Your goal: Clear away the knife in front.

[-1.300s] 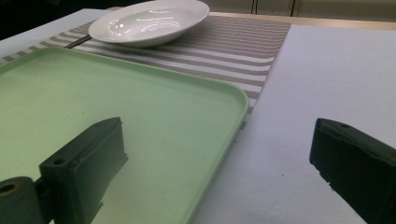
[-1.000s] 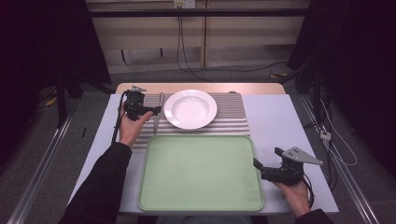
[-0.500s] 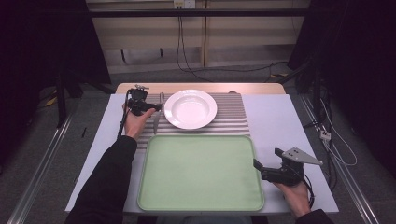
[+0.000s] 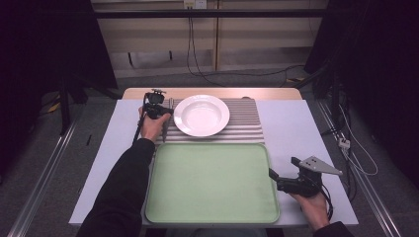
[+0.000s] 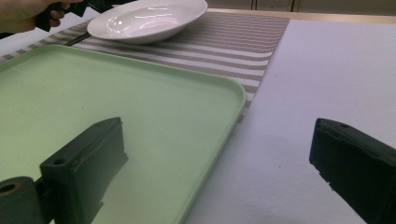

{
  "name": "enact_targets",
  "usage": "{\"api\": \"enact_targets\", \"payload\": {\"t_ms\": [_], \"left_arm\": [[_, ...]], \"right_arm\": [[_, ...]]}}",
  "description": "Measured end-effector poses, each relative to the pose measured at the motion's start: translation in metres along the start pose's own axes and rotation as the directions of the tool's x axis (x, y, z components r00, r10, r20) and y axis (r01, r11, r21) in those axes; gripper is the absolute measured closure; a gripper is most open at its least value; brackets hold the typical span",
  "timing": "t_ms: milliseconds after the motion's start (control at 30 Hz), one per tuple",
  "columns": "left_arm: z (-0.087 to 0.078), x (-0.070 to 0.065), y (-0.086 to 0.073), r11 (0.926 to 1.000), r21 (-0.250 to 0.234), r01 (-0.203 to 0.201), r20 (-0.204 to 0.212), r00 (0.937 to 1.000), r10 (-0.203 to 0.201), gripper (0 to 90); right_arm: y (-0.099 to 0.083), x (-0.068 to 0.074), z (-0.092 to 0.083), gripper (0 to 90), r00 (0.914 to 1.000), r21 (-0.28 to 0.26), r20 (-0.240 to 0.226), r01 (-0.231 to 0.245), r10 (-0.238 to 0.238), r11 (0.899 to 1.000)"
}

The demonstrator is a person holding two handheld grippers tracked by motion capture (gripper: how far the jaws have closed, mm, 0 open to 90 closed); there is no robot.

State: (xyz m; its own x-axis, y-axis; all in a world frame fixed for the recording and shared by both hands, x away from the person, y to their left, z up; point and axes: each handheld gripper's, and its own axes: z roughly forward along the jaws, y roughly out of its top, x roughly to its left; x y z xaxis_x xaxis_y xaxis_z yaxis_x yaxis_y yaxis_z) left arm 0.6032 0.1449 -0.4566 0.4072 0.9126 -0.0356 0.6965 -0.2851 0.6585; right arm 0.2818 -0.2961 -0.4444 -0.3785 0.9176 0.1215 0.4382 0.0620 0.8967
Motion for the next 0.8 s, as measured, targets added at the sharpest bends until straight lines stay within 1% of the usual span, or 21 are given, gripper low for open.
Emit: {"api": "enact_targets", "payload": {"t_ms": [33, 67, 100, 133, 167, 233, 267, 300, 333, 433, 467, 567, 633, 700, 733, 800], "left_arm": [[0.0020, -0.0010, -0.0004, 1.0000, 0.005, 0.001, -0.008, 1.0000, -0.001, 53.4], [0.0026, -0.0018, -0.0004, 1.0000, 0.000, -0.004, -0.013, 0.9999, 0.004, 54.2], [0.0023, -0.0017, 0.0000, 1.0000, 0.004, -0.007, -0.010, 0.9999, 0.007, 56.6], [0.0020, -0.0015, 0.0005, 1.0000, 0.007, 0.001, -0.005, 1.0000, -0.001, 62.2], [0.0024, -0.0015, 0.0011, 0.9999, 0.007, 0.008, -0.002, 1.0000, -0.008, 63.1], [0.0026, -0.0014, 0.0025, 0.9999, 0.015, 0.009, -0.002, 1.0000, -0.009, 63.3], [0.0024, -0.0019, 0.0036, 0.9997, 0.025, 0.008, 0.003, 1.0000, -0.008, 64.3], [0.0027, -0.0031, 0.0049, 0.9994, 0.034, 0.006, 0.004, 1.0000, -0.006, 68.4], [0.0027, -0.0037, 0.0057, 0.9991, 0.042, -0.002, 0.003, 1.0000, 0.002, 68.4], [0.0020, -0.0031, 0.0076, 0.9980, 0.060, 0.018, 0.030, 0.9993, -0.020, 74.9], [0.0020, -0.0032, 0.0077, 0.9979, 0.061, 0.021, 0.030, 0.9993, -0.023, 75.9], [0.0015, -0.0037, 0.0080, 0.9975, 0.068, 0.019, 0.026, 0.9994, -0.021, 76.1], [0.0012, -0.0016, 0.0070, 0.9971, 0.063, 0.043, 0.032, 0.9985, -0.045, 76.4], [0.0002, -0.0006, 0.0068, 0.9963, 0.071, 0.049, 0.032, 0.9982, -0.051, 77.1], [-0.0006, -0.0005, 0.0068, 0.9962, 0.078, 0.039, 0.026, 0.9988, -0.042, 77.1], [-0.0028, 0.0001, 0.0059, 0.9954, 0.089, 0.036, 0.031, 0.9988, -0.039, 78.0]], "right_arm": [[0.0000, 0.0000, 0.0000, 3.5, 1.0000, 0.000, 0.000, 0.000, 0.000, 1.000], [-0.0001, 0.0000, -0.0002, 3.5, 1.0000, 0.002, 0.002, -0.001, 0.001, 1.000], [-0.0003, -0.0003, -0.0002, 3.5, 1.0000, 0.003, 0.003, -0.001, 0.001, 1.000], [-0.0005, -0.0005, -0.0003, 3.5, 1.0000, 0.002, 0.003, -0.002, 0.002, 1.000], [-0.0006, -0.0008, -0.0004, 3.5, 1.0000, 0.002, 0.003, -0.001, 0.001, 1.000], [-0.0006, -0.0008, -0.0003, 3.5, 1.0000, 0.003, 0.002, -0.002, 0.002, 1.000], [-0.0006, -0.0007, -0.0001, 3.5, 1.0000, 0.003, 0.003, -0.002, 0.002, 1.000], [-0.0004, -0.0004, -0.0001, 3.7, 1.0000, 0.002, 0.004, -0.002, 0.002, 1.000], [-0.0004, -0.0004, -0.0001, 3.7, 1.0000, 0.002, 0.004, -0.002, 0.002, 1.000], [-0.0004, -0.0006, 0.0009, 3.7, 1.0000, 0.006, 0.001, 0.001, -0.001, 1.000], [-0.0003, -0.0004, 0.0011, 3.7, 1.0000, 0.006, 0.000, 0.001, -0.001, 1.000], [-0.0003, -0.0003, 0.0007, 3.7, 1.0000, 0.006, 0.002, 0.001, -0.001, 1.000], [-0.0002, -0.0006, 0.0002, 3.8, 1.0000, 0.001, 0.005, -0.001, 0.001, 1.000], [-0.0005, -0.0009, -0.0003, 3.8, 1.0000, 0.001, 0.006, 0.001, -0.001, 1.000], [-0.0005, -0.0009, -0.0003, 3.8, 1.0000, 0.001, 0.006, 0.001, -0.001, 1.000], [-0.0008, -0.0011, -0.0008, 3.8, 1.0000, 0.001, 0.007, -0.001, 0.001, 1.000]]}}
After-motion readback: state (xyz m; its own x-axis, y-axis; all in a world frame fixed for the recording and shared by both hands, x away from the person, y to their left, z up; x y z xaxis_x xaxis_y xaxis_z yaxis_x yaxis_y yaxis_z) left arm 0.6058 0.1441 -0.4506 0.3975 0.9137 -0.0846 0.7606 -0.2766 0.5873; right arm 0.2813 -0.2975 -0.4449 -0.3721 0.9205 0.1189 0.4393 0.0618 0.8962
